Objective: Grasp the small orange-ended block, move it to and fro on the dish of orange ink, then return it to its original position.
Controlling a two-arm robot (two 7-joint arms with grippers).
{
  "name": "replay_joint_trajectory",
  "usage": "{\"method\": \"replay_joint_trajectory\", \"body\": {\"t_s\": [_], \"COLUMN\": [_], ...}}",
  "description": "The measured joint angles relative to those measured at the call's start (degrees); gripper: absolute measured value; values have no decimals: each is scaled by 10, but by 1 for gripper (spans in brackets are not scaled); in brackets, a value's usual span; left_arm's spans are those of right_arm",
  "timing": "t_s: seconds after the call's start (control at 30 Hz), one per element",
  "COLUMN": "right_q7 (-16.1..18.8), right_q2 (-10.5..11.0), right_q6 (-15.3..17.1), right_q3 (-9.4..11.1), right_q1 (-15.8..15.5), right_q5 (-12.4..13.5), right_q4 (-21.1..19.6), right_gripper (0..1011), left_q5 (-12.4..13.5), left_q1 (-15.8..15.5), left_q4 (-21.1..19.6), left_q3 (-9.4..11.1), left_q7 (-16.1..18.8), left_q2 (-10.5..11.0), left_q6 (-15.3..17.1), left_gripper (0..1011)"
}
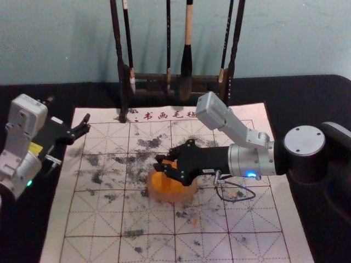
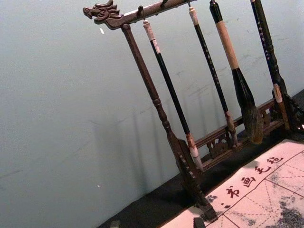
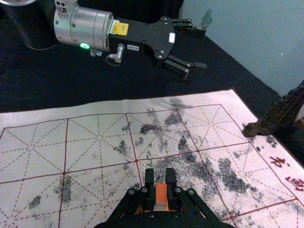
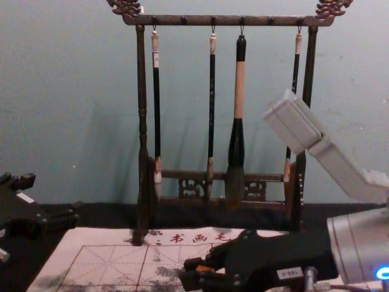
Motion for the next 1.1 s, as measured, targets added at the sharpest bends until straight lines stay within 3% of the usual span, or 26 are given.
{"method": "replay_joint_trajectory", "body": {"t_s": [0.6, 1.1], "right_q7": [-22, -29], "right_q2": [-24, -9], "right_q6": [3, 5], "right_q3": [5, 18], "right_q1": [17, 8], "right_q5": [-5, -9], "right_q4": [37, 24], "right_gripper": [145, 145], "left_q5": [0, 0], "left_q1": [0, 0], "left_q4": [0, 0], "left_q3": [0, 0], "left_q7": [0, 0], "left_q2": [0, 0], "left_q6": [0, 0], "left_gripper": [1001, 1001]}}
